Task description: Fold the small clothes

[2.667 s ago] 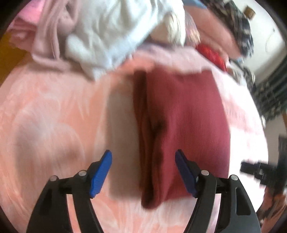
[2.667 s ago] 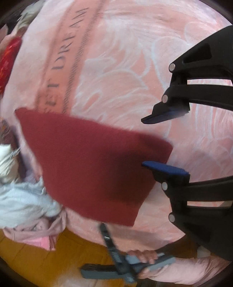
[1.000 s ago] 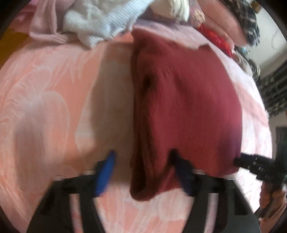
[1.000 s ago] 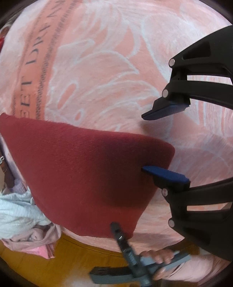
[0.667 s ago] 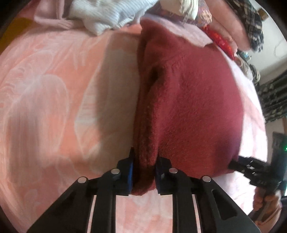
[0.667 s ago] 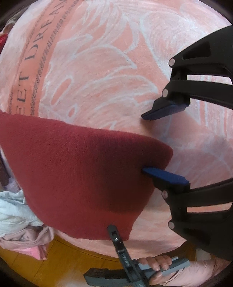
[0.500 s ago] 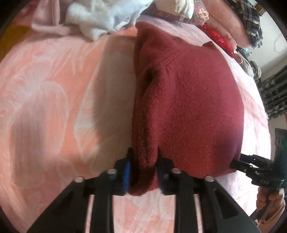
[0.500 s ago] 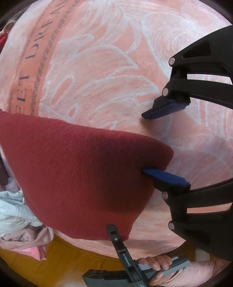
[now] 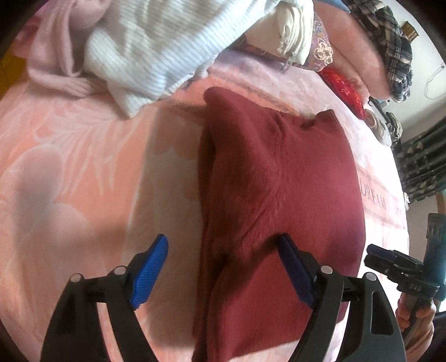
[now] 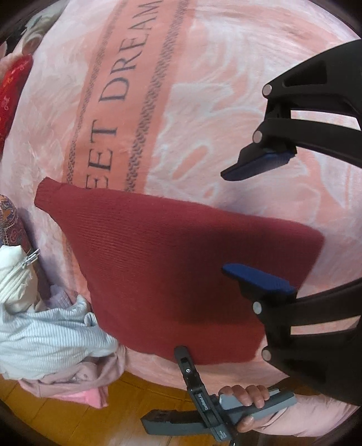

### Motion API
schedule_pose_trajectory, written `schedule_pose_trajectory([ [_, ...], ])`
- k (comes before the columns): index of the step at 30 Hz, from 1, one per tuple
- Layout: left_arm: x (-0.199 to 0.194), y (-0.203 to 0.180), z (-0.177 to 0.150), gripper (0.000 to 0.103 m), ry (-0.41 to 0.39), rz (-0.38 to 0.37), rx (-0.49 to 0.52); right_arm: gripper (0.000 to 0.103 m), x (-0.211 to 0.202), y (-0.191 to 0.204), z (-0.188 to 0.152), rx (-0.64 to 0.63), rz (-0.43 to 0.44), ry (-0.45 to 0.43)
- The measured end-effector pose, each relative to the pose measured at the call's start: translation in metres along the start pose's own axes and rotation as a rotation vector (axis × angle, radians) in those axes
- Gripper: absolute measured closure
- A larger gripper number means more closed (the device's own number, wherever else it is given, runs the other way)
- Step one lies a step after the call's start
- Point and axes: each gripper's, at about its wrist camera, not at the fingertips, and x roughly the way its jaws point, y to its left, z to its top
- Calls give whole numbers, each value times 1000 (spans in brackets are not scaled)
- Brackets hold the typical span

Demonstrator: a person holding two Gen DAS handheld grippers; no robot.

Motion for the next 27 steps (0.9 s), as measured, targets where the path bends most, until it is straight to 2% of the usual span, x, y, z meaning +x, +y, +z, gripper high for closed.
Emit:
schedule_pose_trajectory([
  [6,27,-13,4,20,60,12,75,41,23,-2,9,18,-1,29],
  [11,43,0,-3,21,77,-77,40,41,27,-2,12,5,11,37],
  [12,43,1,-5,22,71,-83,47,43,29,-3,13,0,24,41],
  [13,43,1,-6,23,68,-84,59,55,31,-2,14,2,51,48],
  [14,43,-1,-7,25,67,-84,70,55,32,-3,14,15,69,51],
  [15,43,-2,-8,37,70,-101,73,56,32,-4,14,21,73,50],
  [17,43,-7,-8,45,68,-94,83,62,32,-2,13,14,74,42],
  [19,41,-10,-9,50,62,-89,102,66,30,-3,11,22,81,32],
  [23,36,-4,-10,64,61,-142,76,73,21,-5,6,38,114,16],
  [27,24,-5,-14,71,37,-169,52,78,-1,-8,2,43,178,2],
])
